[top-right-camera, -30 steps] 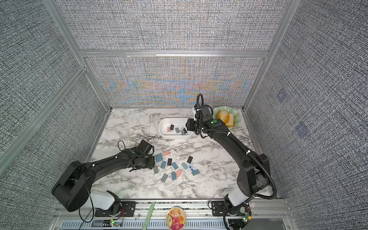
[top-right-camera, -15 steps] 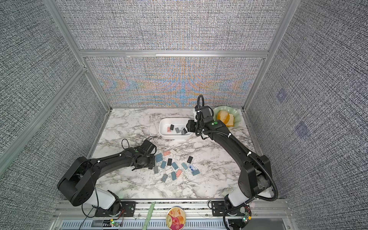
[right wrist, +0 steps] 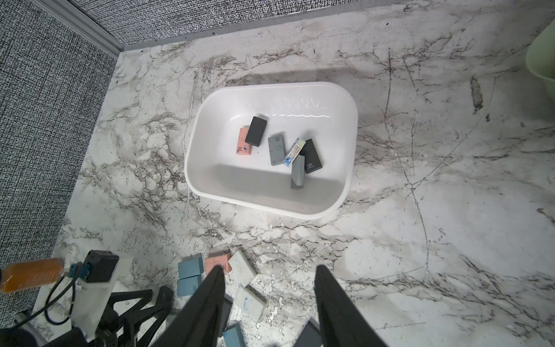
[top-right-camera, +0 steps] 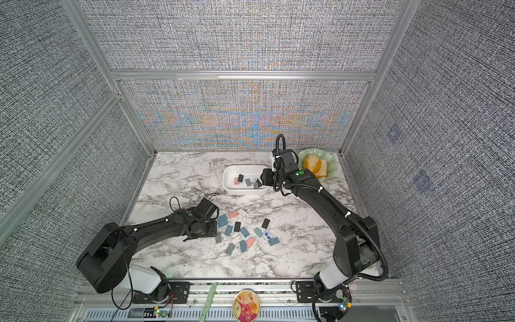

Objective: Put the eraser in the storage box
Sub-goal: Pick up the eraser from the center of the board.

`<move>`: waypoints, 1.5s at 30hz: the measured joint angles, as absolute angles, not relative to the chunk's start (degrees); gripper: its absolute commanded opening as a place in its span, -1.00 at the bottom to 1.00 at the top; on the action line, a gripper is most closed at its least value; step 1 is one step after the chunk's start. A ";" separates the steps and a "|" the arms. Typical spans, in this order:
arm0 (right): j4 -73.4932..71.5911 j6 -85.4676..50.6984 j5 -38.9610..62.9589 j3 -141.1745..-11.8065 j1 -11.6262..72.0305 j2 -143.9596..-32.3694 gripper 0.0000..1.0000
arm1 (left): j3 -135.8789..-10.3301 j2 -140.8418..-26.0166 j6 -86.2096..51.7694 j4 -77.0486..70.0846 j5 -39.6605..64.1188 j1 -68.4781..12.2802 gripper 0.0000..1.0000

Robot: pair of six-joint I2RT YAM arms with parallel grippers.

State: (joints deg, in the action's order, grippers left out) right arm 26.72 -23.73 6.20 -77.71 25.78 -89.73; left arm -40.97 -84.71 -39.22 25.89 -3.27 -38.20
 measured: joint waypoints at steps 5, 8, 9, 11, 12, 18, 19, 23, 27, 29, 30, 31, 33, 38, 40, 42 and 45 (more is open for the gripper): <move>26.59 -23.73 6.20 -77.34 25.78 -89.52 0.04 | -41.15 -85.71 -40.14 26.04 -4.80 -38.50 0.05; 26.50 -23.73 6.15 -77.23 25.78 -89.45 0.04 | -41.06 -86.15 -41.28 26.15 -5.19 -38.54 0.04; 26.50 -23.73 6.15 -77.19 25.78 -89.45 0.04 | -41.06 -86.17 -41.74 26.17 -5.26 -38.54 0.04; 26.50 -23.73 6.15 -77.19 25.78 -89.45 0.04 | -40.99 -86.08 -42.37 25.98 -5.43 -38.54 0.03; 26.48 -23.73 6.15 -77.19 25.78 -89.45 0.04 | -41.01 -86.06 -42.50 25.96 -5.45 -38.54 0.01; 26.48 -23.75 6.15 -77.14 25.78 -89.45 0.03 | -42.02 -87.31 -42.72 27.35 -6.07 -38.65 -0.03; 26.46 -23.75 6.09 -77.08 25.78 -89.45 0.04 | -42.17 -87.55 -42.72 27.57 -6.24 -38.83 -0.04; 26.55 -23.75 5.98 -76.84 25.78 -89.45 0.04 | -42.76 -88.33 -42.76 28.36 -7.09 -39.55 -0.04; 26.46 -23.75 5.98 -76.73 25.78 -89.45 0.03 | -43.57 -89.25 -43.53 29.21 -8.21 -40.80 -0.04; 26.44 -23.73 5.96 -76.55 25.78 -89.45 0.04 | -43.97 -89.82 -44.40 29.63 -8.88 -41.56 -0.04; 26.46 -23.73 5.98 -76.49 25.78 -89.45 0.04 | -44.23 -90.17 -45.08 29.61 -9.08 -42.00 -0.04; 26.48 -23.73 5.98 -76.42 25.78 -89.45 0.04 | -44.51 -90.59 -45.10 29.50 -9.26 -42.39 -0.06; 26.46 -23.73 5.96 -76.36 25.78 -89.45 0.04 | -45.17 -91.64 -45.54 29.06 -9.61 -43.33 -0.14; 26.50 -23.73 5.67 -75.96 25.78 -89.14 0.04 | -46.35 -93.03 -46.98 29.93 -9.80 -43.90 -0.19; 26.52 -23.70 5.02 -75.75 25.78 -88.84 0.04 | -46.35 -93.06 -47.24 29.93 -9.87 -43.92 -0.21; 26.48 -23.73 4.93 -75.61 25.76 -88.66 0.04 | -46.35 -93.03 -47.42 29.85 -9.98 -44.03 -0.24; 26.48 -23.73 4.89 -75.33 25.71 -88.51 0.04 | -46.22 -92.88 -47.57 29.58 -10.11 -44.07 -0.31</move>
